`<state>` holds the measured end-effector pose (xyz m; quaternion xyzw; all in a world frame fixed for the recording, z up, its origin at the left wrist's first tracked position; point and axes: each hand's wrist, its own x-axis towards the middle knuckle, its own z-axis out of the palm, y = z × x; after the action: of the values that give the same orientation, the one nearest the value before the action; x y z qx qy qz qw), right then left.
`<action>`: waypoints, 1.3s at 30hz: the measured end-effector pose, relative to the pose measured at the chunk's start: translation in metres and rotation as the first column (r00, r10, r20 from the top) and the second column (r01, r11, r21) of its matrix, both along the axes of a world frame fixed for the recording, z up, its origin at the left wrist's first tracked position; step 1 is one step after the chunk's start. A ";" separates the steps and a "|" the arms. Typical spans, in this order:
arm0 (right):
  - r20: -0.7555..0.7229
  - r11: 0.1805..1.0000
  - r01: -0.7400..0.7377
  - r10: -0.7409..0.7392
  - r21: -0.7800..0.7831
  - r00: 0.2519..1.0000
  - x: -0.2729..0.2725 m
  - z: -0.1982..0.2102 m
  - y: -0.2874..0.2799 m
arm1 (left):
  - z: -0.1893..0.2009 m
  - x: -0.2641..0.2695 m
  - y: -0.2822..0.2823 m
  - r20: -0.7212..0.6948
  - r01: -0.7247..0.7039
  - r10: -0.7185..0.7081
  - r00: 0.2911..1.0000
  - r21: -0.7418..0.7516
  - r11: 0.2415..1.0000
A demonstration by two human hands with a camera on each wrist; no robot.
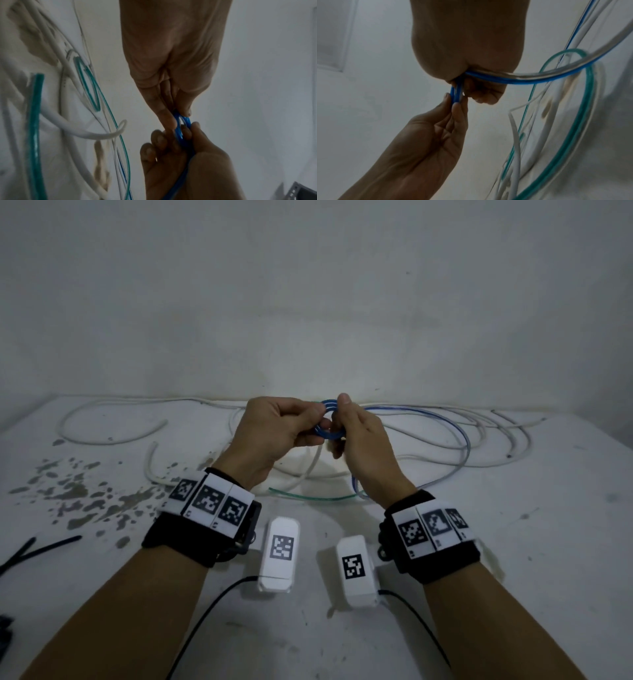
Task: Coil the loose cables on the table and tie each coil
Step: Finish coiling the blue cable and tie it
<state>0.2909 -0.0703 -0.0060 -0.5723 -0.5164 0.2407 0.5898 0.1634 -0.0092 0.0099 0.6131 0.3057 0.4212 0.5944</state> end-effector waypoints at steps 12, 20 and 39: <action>-0.093 0.997 0.039 -0.033 0.063 0.995 -0.008 0.010 0.000 | 0.009 0.002 -0.001 0.100 0.057 -0.041 0.994 -0.167 0.984; 0.130 0.976 -0.092 0.119 -0.199 0.984 0.012 0.010 -0.007 | 0.009 -0.009 0.005 -0.122 0.112 -0.127 0.984 -0.121 0.986; 0.079 0.990 0.135 -0.131 -0.044 0.988 0.003 0.009 0.000 | 0.013 -0.002 0.002 -0.068 0.004 -0.015 0.998 -0.157 0.988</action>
<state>0.2940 -0.0706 0.0026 -0.6285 -0.4928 0.1916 0.5705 0.1618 -0.0073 0.0228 0.5800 0.3552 0.3717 0.6319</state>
